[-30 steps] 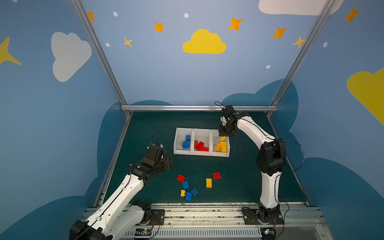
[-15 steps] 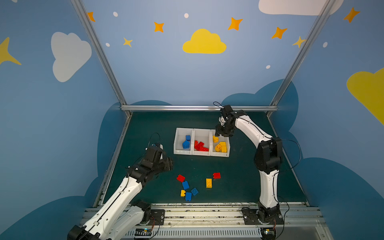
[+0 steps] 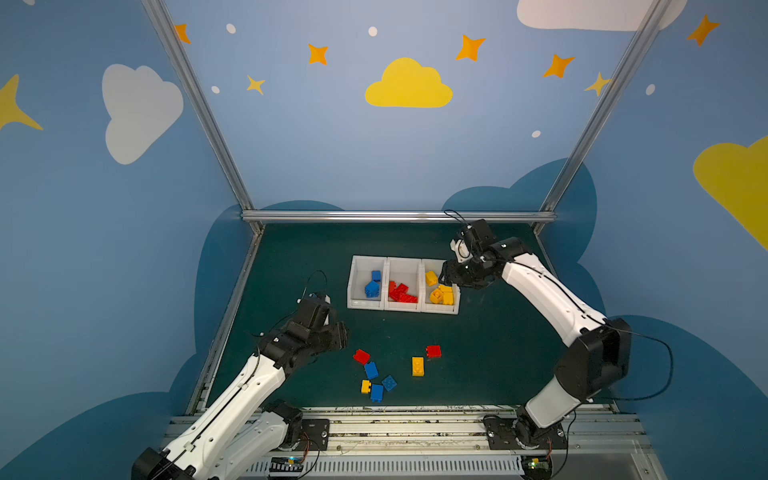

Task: Sort the legos into containers by color
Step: 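Lower the yellow brick into the yellow compartment and open the right gripper, then withdraw the right gripper while the left gripper grasps a blue brick from the pile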

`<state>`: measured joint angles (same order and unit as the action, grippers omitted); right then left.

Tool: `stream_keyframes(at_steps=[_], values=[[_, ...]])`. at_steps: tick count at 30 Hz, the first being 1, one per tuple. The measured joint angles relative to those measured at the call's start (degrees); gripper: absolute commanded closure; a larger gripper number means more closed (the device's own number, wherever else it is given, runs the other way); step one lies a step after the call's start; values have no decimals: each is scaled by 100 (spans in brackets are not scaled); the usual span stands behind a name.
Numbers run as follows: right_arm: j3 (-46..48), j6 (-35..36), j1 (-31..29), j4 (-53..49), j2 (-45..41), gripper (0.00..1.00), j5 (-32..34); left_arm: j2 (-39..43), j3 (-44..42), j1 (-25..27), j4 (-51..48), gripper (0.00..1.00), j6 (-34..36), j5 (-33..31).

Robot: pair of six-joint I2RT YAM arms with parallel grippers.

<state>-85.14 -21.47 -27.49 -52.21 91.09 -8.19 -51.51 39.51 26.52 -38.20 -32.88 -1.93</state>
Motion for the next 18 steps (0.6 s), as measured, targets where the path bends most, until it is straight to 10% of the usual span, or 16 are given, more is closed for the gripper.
stream_keyframes(at_steps=[18], values=[[1593, -407, -621, 85, -730, 37, -68, -636, -603, 1419, 271, 36, -1403, 48]])
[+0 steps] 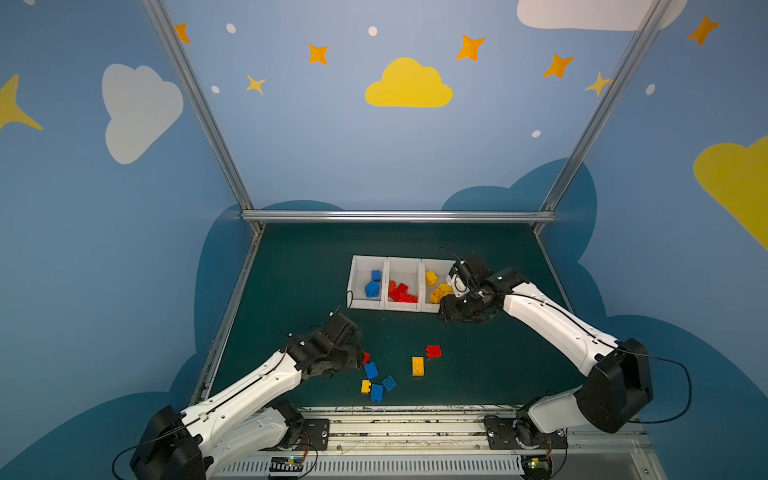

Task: Sort the legos into containers by color
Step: 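Withdraw the right gripper while the left gripper grasps a blue brick from the pile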

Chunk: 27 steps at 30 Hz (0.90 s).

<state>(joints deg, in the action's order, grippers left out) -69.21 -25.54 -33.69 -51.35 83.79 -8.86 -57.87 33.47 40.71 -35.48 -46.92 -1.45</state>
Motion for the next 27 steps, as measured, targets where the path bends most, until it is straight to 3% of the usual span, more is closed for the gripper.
stream_keyframes(at_steps=[14, 22, 27], values=[[0, -398, -35, -98, -9, 37, 238, -1423, -118, 170, 1379, 37, -221, 811], [83, -409, -35, -157, -59, 36, 240, -1862, 79, 374, 1554, 38, -332, 833], [184, -428, -35, -166, -149, 37, 243, -2367, 599, 503, 1176, 41, -302, 691]])
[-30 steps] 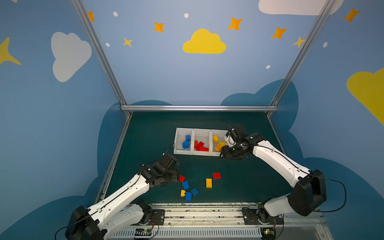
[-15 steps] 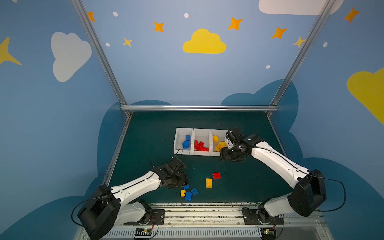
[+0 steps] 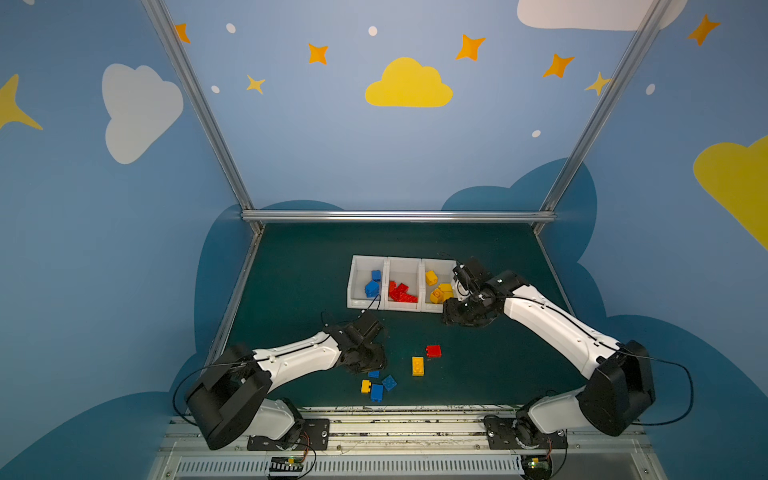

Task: Sort the legos into containers by color
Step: 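Withdraw the right gripper while the left gripper grasps a blue brick from the pile, then carry the blue brick with the left gripper into the blue compartment, release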

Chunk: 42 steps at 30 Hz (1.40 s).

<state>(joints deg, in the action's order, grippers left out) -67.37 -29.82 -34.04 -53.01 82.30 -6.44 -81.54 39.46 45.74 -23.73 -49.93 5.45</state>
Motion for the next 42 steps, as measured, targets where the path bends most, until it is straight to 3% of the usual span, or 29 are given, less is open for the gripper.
stream_keyframes(at_steps=[9, 19, 28, 33, 42], values=[[223, -61, 0, -4, -361, 38, 44, -584, 732, 439, -970, 48, 144, -605], [376, -105, 2, -81, -555, 39, 146, -1117, 1165, 776, -1506, 65, 267, -1102], [398, -131, 9, -129, -737, 39, 256, -1086, 1613, 730, -1799, 67, 457, -1561], [398, -131, 9, -157, -734, 39, 282, -872, 2170, 273, -1727, 67, 793, -1810], [361, -138, 9, -297, -752, 40, 361, -1126, 3331, -1386, -1412, 65, 1829, -1764]])
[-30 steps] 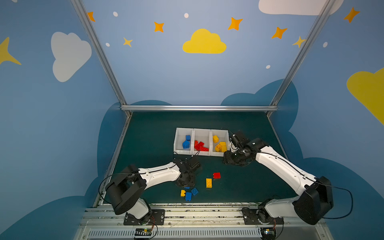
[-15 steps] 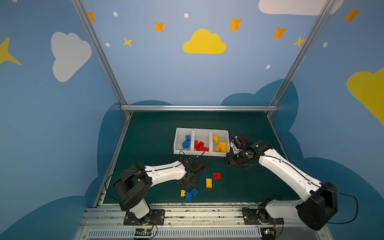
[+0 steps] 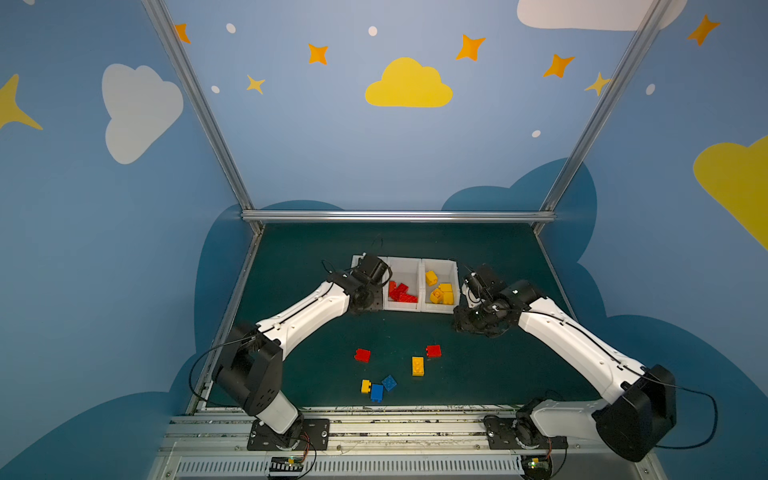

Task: Sort the legos into containers by color
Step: 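Carry the blue brick with the left gripper into the blue compartment, release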

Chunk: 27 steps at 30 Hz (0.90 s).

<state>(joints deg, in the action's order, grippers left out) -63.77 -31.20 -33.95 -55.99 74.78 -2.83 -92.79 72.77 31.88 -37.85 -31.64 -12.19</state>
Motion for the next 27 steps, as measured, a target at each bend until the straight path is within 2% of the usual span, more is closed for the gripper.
stream_keyframes(at_steps=[5, 13, 17, 22, 27], values=[[2, -90, 0, -57, -151, 40, 44, -629, 824, -549, 74, 65, 472, 210], [48, -232, 0, -81, -275, 40, 46, -1510, 1836, -946, 15, 57, 872, 529], [52, -251, 0, -96, -304, 40, 50, -1596, 1871, -1003, -11, 49, 916, 599], [101, -271, 0, -129, -391, 39, 66, -1578, 1821, -1001, -13, 47, 914, 629], [168, -286, -11, -129, -433, 40, 57, -1248, 1377, -999, 37, 45, 828, 647]])
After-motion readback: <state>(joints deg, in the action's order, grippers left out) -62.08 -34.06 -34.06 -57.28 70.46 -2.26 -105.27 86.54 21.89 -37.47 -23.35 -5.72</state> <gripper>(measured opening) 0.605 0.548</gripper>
